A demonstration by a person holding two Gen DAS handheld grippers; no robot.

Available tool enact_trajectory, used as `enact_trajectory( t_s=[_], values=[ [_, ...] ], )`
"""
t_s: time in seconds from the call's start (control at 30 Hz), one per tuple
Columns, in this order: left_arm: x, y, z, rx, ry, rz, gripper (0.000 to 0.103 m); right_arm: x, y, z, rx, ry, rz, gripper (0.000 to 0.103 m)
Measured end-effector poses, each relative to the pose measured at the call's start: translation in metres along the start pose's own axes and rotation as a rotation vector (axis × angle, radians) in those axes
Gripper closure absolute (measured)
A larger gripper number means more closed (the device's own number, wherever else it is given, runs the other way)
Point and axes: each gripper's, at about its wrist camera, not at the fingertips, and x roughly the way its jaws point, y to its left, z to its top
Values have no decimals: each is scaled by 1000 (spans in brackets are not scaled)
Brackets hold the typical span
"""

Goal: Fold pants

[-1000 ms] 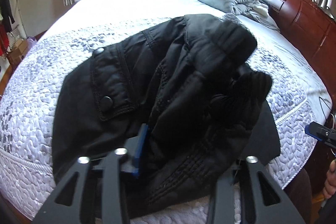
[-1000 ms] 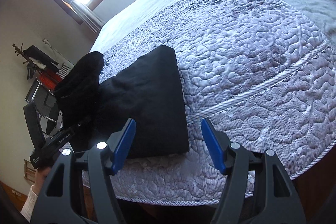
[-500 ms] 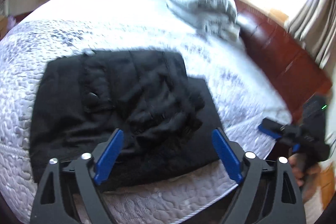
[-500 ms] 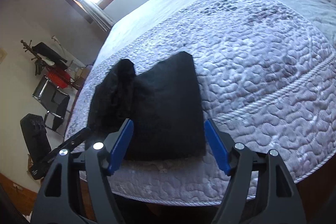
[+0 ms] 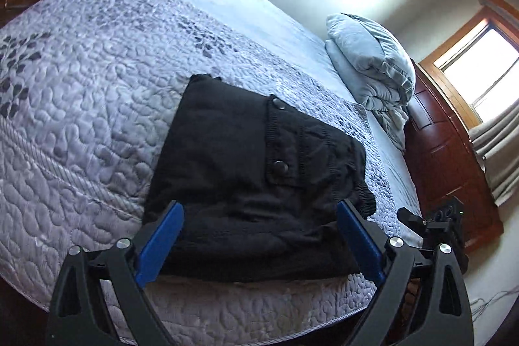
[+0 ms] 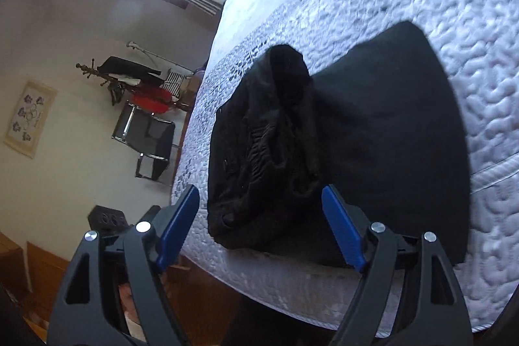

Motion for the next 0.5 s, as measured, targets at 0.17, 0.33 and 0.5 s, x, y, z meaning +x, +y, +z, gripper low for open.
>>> enact_trajectory(
  t_s=[0.17,0.33,0.5],
  values=[
    [1,8,1,6,6,-4,8,24,-20,1,132,34,70,24],
    [1,1,4,59,-1,8,8,41,-26,2,172,53,92,24],
    [-2,-4,8,82,-22,32,8,53,-21,6,180,60,108,23]
  ],
)
